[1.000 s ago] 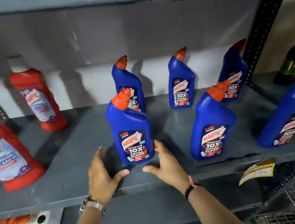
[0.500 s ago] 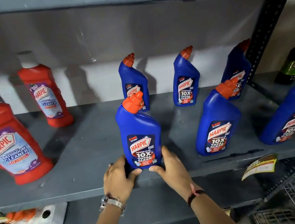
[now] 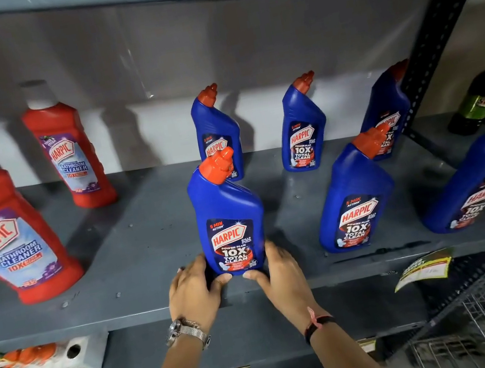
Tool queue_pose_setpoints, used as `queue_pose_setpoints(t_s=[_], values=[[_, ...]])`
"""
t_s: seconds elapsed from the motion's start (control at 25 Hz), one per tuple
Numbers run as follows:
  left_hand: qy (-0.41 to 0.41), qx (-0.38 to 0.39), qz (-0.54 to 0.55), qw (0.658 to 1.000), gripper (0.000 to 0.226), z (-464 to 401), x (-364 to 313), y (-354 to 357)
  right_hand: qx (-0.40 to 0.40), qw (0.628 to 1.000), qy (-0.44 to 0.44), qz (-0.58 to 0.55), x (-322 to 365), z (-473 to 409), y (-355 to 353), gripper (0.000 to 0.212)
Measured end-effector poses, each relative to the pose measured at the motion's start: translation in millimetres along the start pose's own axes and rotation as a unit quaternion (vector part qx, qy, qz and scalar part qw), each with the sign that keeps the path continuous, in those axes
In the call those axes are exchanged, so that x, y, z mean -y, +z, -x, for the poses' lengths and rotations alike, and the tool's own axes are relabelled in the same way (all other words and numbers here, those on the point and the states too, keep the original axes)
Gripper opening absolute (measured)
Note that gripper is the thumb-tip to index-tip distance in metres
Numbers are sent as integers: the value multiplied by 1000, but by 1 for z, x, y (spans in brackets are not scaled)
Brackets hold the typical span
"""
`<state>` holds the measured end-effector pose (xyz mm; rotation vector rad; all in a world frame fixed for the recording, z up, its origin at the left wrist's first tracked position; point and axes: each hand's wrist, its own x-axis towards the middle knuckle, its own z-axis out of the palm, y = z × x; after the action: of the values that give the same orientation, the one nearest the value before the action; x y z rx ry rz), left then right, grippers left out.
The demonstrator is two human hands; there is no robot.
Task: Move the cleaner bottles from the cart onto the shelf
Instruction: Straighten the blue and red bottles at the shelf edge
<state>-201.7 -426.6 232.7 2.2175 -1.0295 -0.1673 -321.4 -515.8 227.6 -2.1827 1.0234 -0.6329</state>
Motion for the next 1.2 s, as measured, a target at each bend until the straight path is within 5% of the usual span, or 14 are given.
queue_pose_setpoints(t_s=[0.28,0.4,0.48,0.56,0.72,0.76,0.88,1.04,1.2], values=[[5,17,-16,1000,46,0,0,-1,11,1000,7,-7,2,0,-3,60],[10,22,-1,1000,76,7,3,-8,-47,998,37,-5,4,17,-4,70],[4,27,-17,999,108,19,12,-19,-129,991,36,-17,7,36,2,50],[-16,4,-18,1000,111,28,32,-31,-153,987,3,-44,15,51,15,26],[-77,-131,60,987,42,32,83,-70,4,992,-106,-69,55,55,60,12],[-99,-158,104,977,42,29,92,-80,43,988,-131,-66,68,49,71,18],[-151,-235,194,940,64,17,134,-120,118,981,-130,-87,116,15,109,36],[-143,-164,173,960,130,-8,182,-165,214,967,-68,-123,165,-32,155,72],[-64,-18,30,997,112,-34,197,-184,234,961,-71,-128,190,-53,186,64]])
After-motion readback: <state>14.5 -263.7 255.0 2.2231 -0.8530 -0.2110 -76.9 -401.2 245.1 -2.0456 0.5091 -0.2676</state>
